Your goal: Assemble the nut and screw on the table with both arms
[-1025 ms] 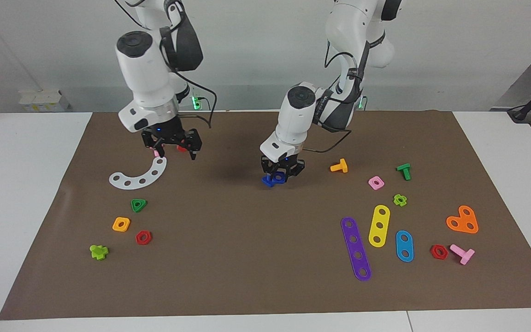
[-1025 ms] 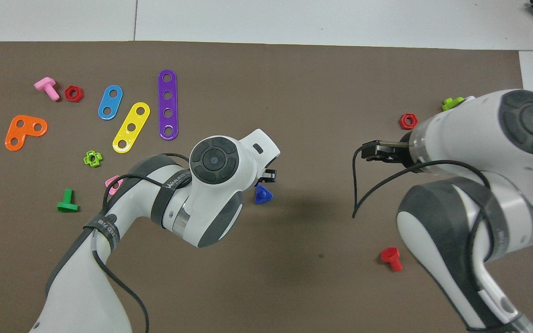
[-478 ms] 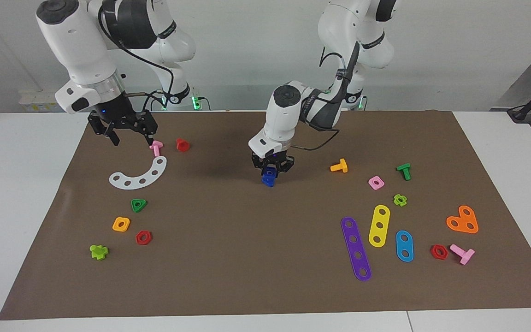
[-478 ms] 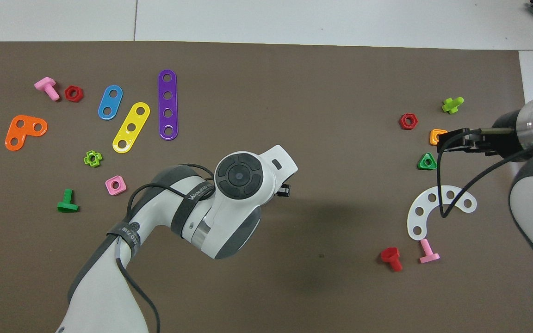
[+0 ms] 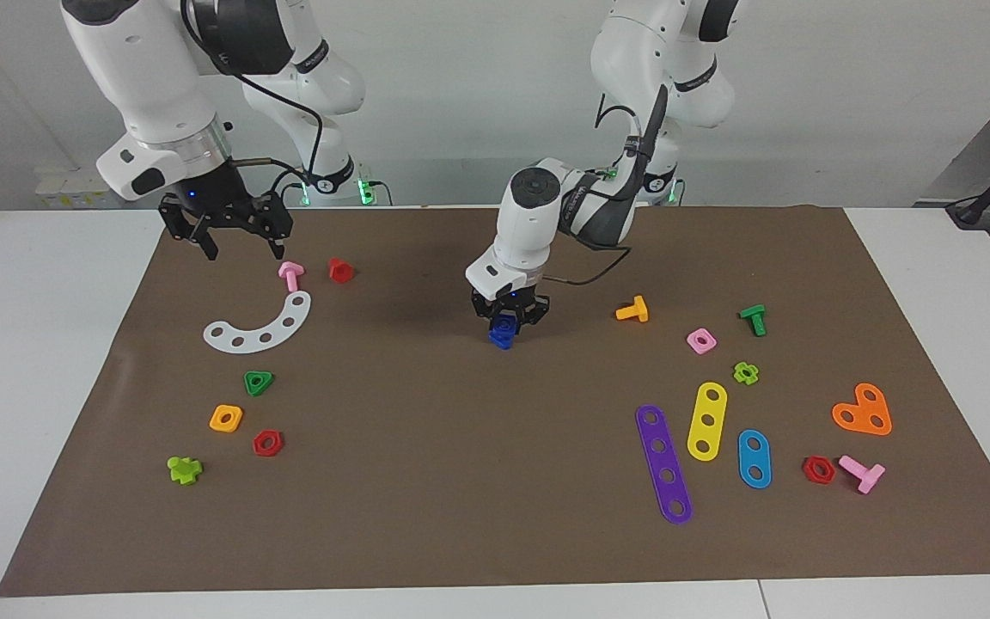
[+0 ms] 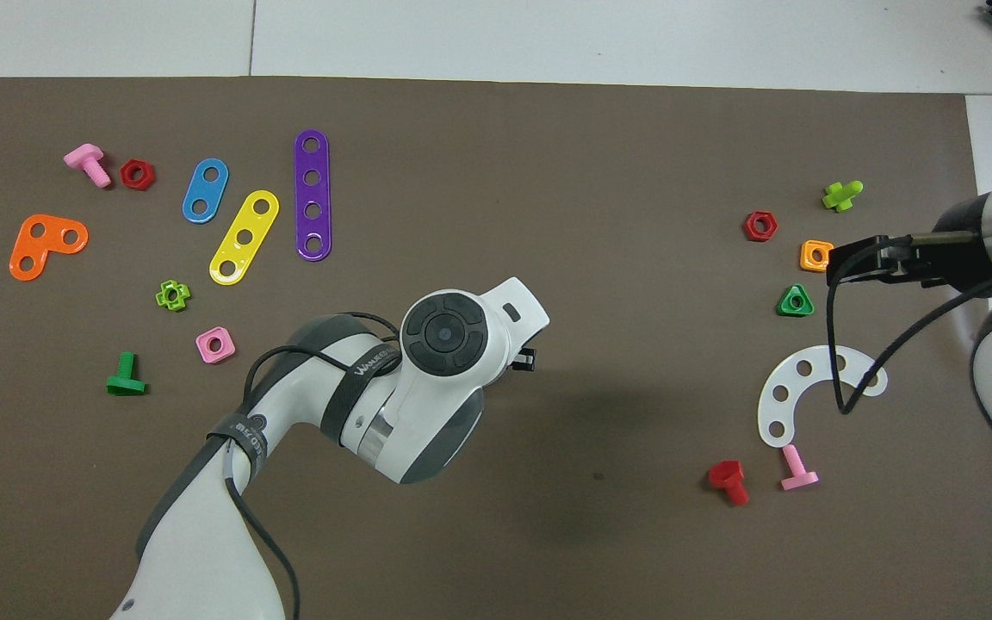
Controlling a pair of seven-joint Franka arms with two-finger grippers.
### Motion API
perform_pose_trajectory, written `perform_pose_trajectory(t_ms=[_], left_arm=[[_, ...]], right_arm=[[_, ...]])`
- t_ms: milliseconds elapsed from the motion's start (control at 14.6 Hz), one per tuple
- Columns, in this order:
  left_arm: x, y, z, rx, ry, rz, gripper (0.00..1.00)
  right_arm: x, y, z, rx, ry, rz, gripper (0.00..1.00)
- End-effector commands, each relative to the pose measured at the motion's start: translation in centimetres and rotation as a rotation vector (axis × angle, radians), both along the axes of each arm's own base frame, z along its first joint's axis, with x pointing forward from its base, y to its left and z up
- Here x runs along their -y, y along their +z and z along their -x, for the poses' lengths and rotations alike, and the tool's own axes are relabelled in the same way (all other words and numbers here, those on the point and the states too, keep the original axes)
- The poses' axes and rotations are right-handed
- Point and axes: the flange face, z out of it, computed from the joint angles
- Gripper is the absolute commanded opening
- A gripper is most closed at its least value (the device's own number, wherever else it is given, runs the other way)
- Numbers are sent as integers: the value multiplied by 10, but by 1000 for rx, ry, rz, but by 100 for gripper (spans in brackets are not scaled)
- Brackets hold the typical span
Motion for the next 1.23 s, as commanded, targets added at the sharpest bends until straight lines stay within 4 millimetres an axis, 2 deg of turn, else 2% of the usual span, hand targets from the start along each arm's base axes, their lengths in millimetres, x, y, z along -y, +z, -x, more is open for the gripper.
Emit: perform_pose_trajectory(t_ms=[0, 410, 547, 615, 683, 820, 1161], left_arm=[[0, -14, 8, 4, 1, -4, 0], [2, -24, 16, 26, -4, 12, 0], [2, -24, 16, 25, -3, 13, 36], [1, -23, 15, 26, -1, 12, 50], [2, -22, 15, 27, -2, 13, 66], [4, -15, 10, 35, 0, 20, 100], [12, 19, -20, 36, 12, 27, 100]], right_arm=[[-1, -11, 7, -5, 27, 14, 99], [-1, -10, 5, 2, 19, 13, 100], [-3, -10, 5, 9, 19, 16, 100], [-5, -8, 5, 13, 11, 21, 100], [-17, -8, 5, 14, 6, 23, 100], [-19, -6, 7, 13, -45, 53, 100], [-18, -1, 11, 13, -65, 50, 100]])
